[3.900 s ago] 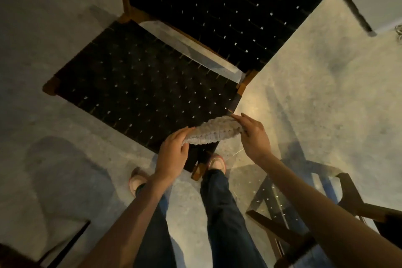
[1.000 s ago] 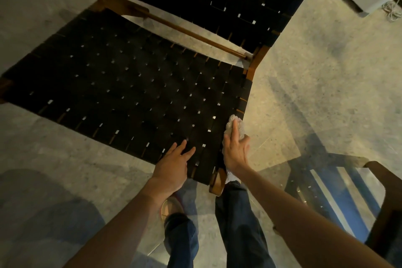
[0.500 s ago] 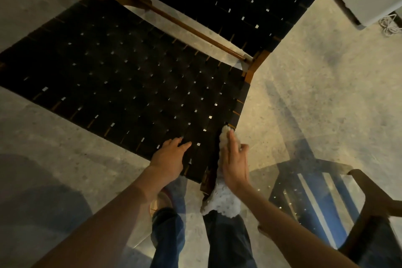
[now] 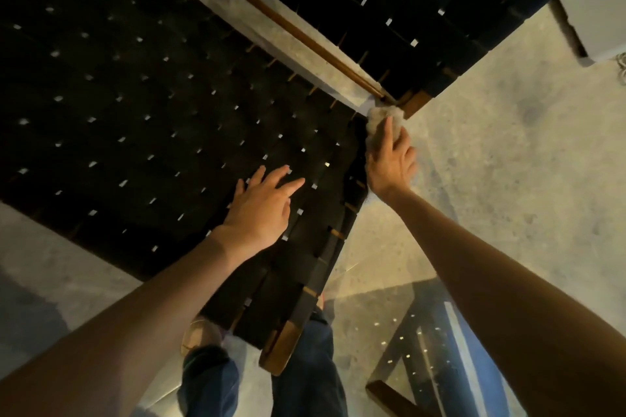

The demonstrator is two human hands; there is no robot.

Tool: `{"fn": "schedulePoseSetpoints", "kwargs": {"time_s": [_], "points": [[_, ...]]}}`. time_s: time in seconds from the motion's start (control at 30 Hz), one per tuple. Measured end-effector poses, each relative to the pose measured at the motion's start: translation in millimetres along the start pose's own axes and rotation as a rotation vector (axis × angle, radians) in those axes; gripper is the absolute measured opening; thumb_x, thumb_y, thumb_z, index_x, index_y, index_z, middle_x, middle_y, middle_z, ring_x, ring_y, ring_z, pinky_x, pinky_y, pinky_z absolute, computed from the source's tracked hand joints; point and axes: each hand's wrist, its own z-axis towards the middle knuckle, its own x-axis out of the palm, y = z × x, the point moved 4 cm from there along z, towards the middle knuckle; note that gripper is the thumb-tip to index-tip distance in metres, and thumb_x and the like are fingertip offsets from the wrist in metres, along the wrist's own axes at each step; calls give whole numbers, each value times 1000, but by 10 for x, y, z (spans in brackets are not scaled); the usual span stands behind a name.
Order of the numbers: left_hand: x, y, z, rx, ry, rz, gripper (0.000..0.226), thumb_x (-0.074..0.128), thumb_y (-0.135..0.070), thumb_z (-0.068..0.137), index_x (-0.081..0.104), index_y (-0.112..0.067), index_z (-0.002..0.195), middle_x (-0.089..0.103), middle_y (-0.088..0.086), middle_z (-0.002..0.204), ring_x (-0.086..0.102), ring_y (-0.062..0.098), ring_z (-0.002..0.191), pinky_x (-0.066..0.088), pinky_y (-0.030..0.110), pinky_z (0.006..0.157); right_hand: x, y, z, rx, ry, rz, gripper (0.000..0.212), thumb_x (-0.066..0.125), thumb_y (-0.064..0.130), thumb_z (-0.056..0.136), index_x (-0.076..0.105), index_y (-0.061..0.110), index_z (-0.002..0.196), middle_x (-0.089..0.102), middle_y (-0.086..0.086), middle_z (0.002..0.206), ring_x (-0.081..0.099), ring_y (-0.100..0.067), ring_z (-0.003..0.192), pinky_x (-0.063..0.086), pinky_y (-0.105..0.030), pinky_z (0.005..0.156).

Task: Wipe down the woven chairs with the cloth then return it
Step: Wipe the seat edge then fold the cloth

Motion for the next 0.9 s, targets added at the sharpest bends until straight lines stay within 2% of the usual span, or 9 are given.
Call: {"fn": "schedulePoseSetpoints", "kwargs": {"time_s": [0.07, 0.1, 0.23, 0.3, 0.43, 0.57, 0.7, 0.8, 0.9], "points": [[61, 3, 130, -22, 22, -23, 53, 38, -19, 100, 22, -40, 147, 10, -8, 158, 1, 24, 146, 9, 50, 116, 165, -78, 166, -8, 160, 21, 60, 30, 36, 103, -1, 23, 153, -7, -6, 160, 9, -35, 142, 15, -46, 115], [87, 7, 174, -24, 24, -23, 55, 39, -17, 100, 21, -40, 147, 9, -8, 158, 0, 25, 146, 8, 50, 117, 228, -101, 222, 3, 183, 80, 58, 25, 36, 104, -2, 22, 153, -10, -4, 160, 5, -32, 144, 11, -42, 116], [153, 29, 250, -6, -3, 22, 64, 41, -13, 98, 13, -43, 147, 2, -9, 159, -4, 27, 146, 4, 50, 116, 320, -88, 256, 21, 87, 272, 55, 23, 32, 105, 2, 16, 153, -6, -2, 161, -2, -20, 147, 3, -31, 117], [168, 25, 240, -1, 10, 49, 66, 41, -14, 98, 8, -43, 148, -1, -9, 159, -6, 27, 146, 3, 49, 116, 322, -75, 223, -3, 62, 193, 52, 22, 29, 105, 7, 15, 153, -3, -3, 161, 0, -22, 147, 7, -33, 116], [153, 27, 122, 12, 65, 34, 63, 37, -13, 99, 8, -40, 148, -3, -8, 159, -8, 24, 146, 2, 46, 118, 274, -75, 39, -1, 85, 79, 52, 27, 24, 104, 11, 19, 153, 0, -3, 161, 19, -35, 138, 20, -39, 114], [186, 39, -206, -4, 106, 19, 58, 34, -16, 101, 9, -37, 149, -4, -5, 159, -7, 22, 146, 2, 43, 117, 207, 3, -297, -9, 106, 113, 60, 41, 12, 99, 14, 16, 153, 3, -10, 157, 23, -35, 139, 29, -39, 115], [227, 91, -649, -17, 146, -9, 54, 31, -19, 102, 10, -35, 149, -5, -5, 159, -8, 20, 146, 2, 41, 118, 241, 157, -897, -50, 120, 179, 63, 42, -1, 96, 17, 13, 152, 7, -16, 152, 38, -35, 128, 43, -41, 104], [269, 202, -1004, 2, 169, 28, 54, 30, -22, 102, 8, -37, 149, -7, -6, 159, -10, 19, 146, 1, 40, 118, 305, 220, -1459, -33, 140, 293, 61, 42, 0, 96, 19, 15, 150, 19, -18, 148, 46, -36, 120, 47, -42, 98], [349, 337, -1212, -11, 182, 46, 54, 30, -23, 102, 7, -37, 149, -7, -7, 159, -10, 18, 146, 0, 39, 117, 437, 249, -1915, -53, 209, 250, 71, 48, 1, 94, 13, 21, 153, 5, -12, 152, 39, -35, 128, 46, -41, 101]]}}
